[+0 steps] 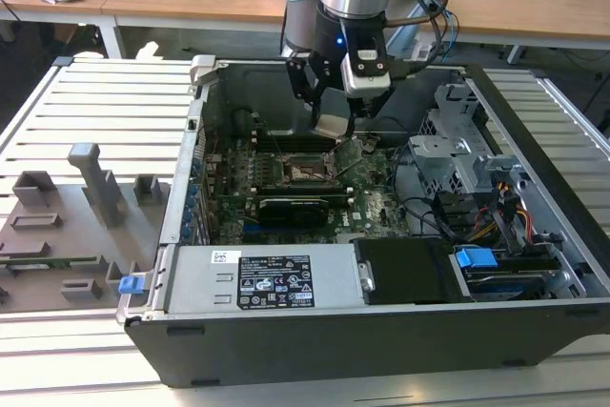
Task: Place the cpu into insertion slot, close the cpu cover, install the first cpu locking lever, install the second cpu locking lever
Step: 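Place the cpu into insertion slot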
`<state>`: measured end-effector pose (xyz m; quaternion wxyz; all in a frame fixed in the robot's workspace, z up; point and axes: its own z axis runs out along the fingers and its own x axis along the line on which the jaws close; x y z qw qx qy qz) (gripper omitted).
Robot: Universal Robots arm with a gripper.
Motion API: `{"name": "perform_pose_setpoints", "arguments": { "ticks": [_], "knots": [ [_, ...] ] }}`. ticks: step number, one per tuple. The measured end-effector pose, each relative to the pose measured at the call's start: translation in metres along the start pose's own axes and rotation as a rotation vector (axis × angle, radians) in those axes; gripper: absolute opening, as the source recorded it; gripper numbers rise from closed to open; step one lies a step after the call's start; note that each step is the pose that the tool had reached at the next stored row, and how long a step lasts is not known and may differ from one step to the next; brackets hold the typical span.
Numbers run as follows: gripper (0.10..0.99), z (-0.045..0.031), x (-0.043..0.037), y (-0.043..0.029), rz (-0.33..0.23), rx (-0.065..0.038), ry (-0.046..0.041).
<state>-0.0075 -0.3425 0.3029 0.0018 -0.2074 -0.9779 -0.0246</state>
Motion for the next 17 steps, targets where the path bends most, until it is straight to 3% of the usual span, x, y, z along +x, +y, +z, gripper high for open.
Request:
{"name": "perform_pose_setpoints", "arguments": {
  "ticks": [12, 17],
  "knots": [
    [0.541, 0.0003, 0.0, 0.0, 0.201, 0.0, -0.0107],
    [0.541, 0.0005, 0.0, 0.0, 0.29, 0.007, -0.0196]
  ]
}}
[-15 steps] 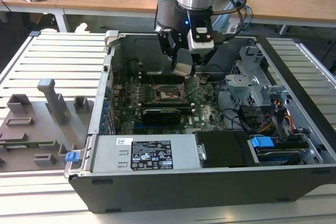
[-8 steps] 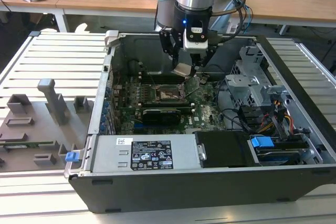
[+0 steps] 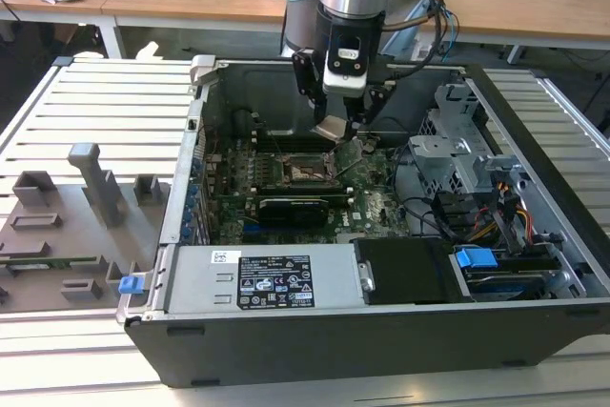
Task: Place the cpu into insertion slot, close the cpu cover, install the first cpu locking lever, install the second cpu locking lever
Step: 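Place the cpu into insertion slot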
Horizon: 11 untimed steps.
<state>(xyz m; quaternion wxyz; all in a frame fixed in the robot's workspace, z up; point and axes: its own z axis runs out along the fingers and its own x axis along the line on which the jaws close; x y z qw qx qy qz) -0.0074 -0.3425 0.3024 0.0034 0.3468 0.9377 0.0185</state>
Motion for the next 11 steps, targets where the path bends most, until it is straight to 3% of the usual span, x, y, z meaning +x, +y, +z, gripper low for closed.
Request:
{"name": "perform_pose_setpoints", "arguments": {
  "ticks": [2, 6, 11],
  "knots": [
    [0.541, 0.0001, -0.0001, 0.0, 0.044, 0.008, -0.0088],
    [0.541, 0.0002, -0.0002, 0.0001, 0.104, 0.017, -0.0187],
    [0.541, 0.0004, -0.0002, 0.0001, 0.158, 0.021, -0.0244]
  ]
}}
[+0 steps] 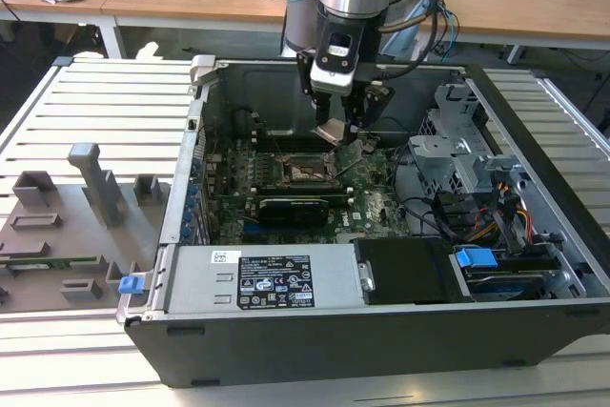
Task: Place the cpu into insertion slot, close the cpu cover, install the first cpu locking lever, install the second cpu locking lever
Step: 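Place the cpu into insertion slot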
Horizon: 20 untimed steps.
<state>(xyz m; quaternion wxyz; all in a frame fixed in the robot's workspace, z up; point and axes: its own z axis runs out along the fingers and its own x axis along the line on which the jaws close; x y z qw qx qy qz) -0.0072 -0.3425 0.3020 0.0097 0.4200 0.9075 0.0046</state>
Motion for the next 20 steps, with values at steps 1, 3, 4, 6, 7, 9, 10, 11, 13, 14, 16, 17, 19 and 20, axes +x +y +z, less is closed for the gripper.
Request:
{"name": "perform_pose_setpoints", "arguments": {
  "ticks": [1, 3, 4, 6, 7, 9, 10, 11, 13, 14, 16, 17, 19, 20],
  "knots": [
    [0.541, 0.0, 0.0, 0.0, 0.007, 0.001, -0.0009],
    [0.541, 0.0001, 0.0, 0.0, 0.023, 0.003, -0.003],
    [0.541, 0.0001, 0.0, 0.0, 0.04, 0.004, -0.0053],
    [0.541, 0.0002, -0.0001, 0.0001, 0.061, 0.006, -0.0077],
    [0.541, 0.0002, -0.0001, 0.0001, 0.069, 0.007, -0.0085],
    [0.541, 0.0002, -0.0001, 0.0001, 0.099, 0.009, -0.0108],
    [0.541, 0.0002, -0.0001, 0.0001, 0.113, 0.01, -0.0113],
    [0.541, 0.0002, -0.0001, 0.0001, 0.122, 0.01, -0.0114],
    [0.541, 0.0002, -0.0001, 0.0001, 0.138, 0.01, -0.0115],
    [0.541, 0.0002, -0.0001, 0.0001, 0.142, 0.01, -0.0116],
    [0.541, 0.0002, -0.0001, 0.0001, 0.15, 0.01, -0.0118],
    [0.541, 0.0003, -0.0001, 0.0001, 0.155, 0.01, -0.0118],
    [0.541, 0.0003, -0.0001, 0.0001, 0.161, 0.011, -0.0119],
    [0.541, 0.0003, -0.0001, 0.0001, 0.165, 0.011, -0.012]
  ]
}}
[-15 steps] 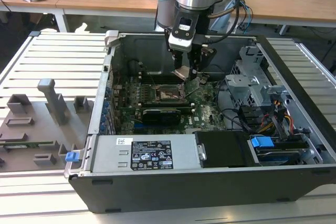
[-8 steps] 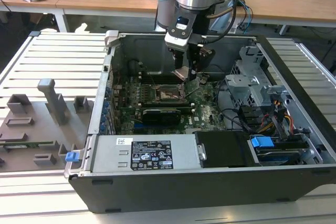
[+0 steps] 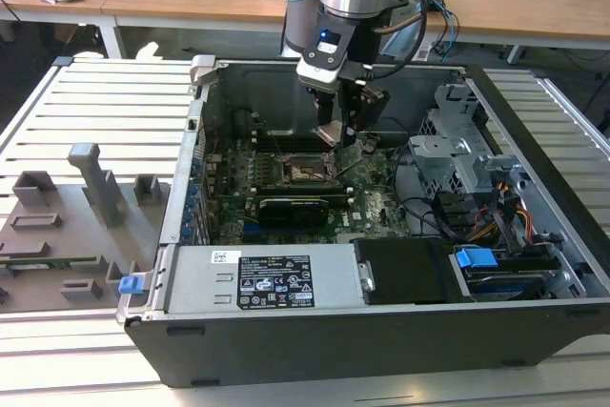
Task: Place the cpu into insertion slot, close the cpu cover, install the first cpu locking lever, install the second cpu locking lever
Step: 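Place the cpu into insertion slot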
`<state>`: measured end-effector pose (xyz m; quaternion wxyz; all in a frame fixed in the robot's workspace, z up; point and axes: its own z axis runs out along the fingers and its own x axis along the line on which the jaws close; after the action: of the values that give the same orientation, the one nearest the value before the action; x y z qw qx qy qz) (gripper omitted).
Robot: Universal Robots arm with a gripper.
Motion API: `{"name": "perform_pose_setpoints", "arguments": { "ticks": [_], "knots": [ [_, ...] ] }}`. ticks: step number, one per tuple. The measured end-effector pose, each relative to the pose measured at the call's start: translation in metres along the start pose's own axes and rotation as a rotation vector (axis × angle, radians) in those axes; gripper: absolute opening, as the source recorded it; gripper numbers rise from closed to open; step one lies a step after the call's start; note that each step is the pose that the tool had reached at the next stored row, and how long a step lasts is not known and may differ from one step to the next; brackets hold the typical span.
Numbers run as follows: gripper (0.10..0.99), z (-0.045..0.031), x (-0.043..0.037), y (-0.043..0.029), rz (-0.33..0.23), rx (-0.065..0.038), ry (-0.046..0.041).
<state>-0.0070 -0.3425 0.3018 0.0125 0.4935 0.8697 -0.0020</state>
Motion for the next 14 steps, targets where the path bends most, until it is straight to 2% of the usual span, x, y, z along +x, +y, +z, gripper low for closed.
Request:
{"name": "perform_pose_setpoints", "arguments": {
  "ticks": [4, 14],
  "knots": [
    [0.541, 0.0, 0.0, 0.0, 0.006, 0.001, -0.0007],
    [0.541, 0.0001, 0.0, 0.0, 0.069, 0.005, -0.0069]
  ]
}}
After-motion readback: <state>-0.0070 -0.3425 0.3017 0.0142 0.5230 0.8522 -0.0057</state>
